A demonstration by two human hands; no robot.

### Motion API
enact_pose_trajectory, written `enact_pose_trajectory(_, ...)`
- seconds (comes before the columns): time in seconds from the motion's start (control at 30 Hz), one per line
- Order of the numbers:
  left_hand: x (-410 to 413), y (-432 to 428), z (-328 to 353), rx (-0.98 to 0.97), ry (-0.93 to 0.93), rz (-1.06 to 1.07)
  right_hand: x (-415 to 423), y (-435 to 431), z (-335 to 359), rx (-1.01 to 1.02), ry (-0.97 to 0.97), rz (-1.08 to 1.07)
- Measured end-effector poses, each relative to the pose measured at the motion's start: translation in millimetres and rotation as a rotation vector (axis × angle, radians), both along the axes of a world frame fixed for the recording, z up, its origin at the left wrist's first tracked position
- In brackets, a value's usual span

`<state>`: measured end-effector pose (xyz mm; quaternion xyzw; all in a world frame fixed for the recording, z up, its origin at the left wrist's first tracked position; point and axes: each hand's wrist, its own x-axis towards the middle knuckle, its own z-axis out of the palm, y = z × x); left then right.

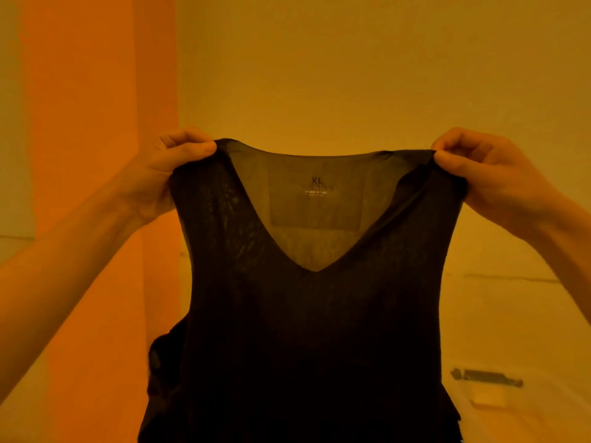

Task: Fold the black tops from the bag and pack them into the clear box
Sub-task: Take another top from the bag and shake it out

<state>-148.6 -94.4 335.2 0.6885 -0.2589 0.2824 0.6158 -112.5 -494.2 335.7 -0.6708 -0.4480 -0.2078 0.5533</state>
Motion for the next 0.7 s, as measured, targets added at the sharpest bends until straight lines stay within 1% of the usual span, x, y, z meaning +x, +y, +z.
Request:
enact_pose_trajectory(0.07,7,0,0,-0.024,0.011,-0.015,5,1,-1,0.024,0.024,0.009)
enact_pose_trajectory(0.13,24,-3,-5,-0.025,0.038,-0.021,20,4,-4,-0.001,0.059,-0.039)
enact_pose_trajectory(0.2,51,-6,-15,0.008,0.090,0.007,48,8,-13,-0.041,0.102,-0.133)
enact_pose_trajectory(0.27,89,-8,-33,0.047,0.170,0.054,89,8,-29,-0.127,0.124,-0.266)
enact_pose_trajectory(0.37,158,-7,-79,0.121,0.267,0.173,171,3,-73,-0.340,0.147,-0.495)
enact_pose_trajectory(0.43,208,-10,-123,0.181,0.280,0.303,224,0,-115,-0.440,0.172,-0.606)
enact_pose_trajectory(0.5,257,-18,-167,0.206,0.264,0.399,272,-1,-159,-0.518,0.153,-0.709)
enact_pose_trajectory(0.57,290,-27,-197,0.231,0.255,0.429,303,0,-190,-0.603,0.121,-0.773)
enact_pose_trajectory(0.7,360,-39,-248,0.338,0.249,0.474,362,-2,-244,-0.663,0.123,-0.850)
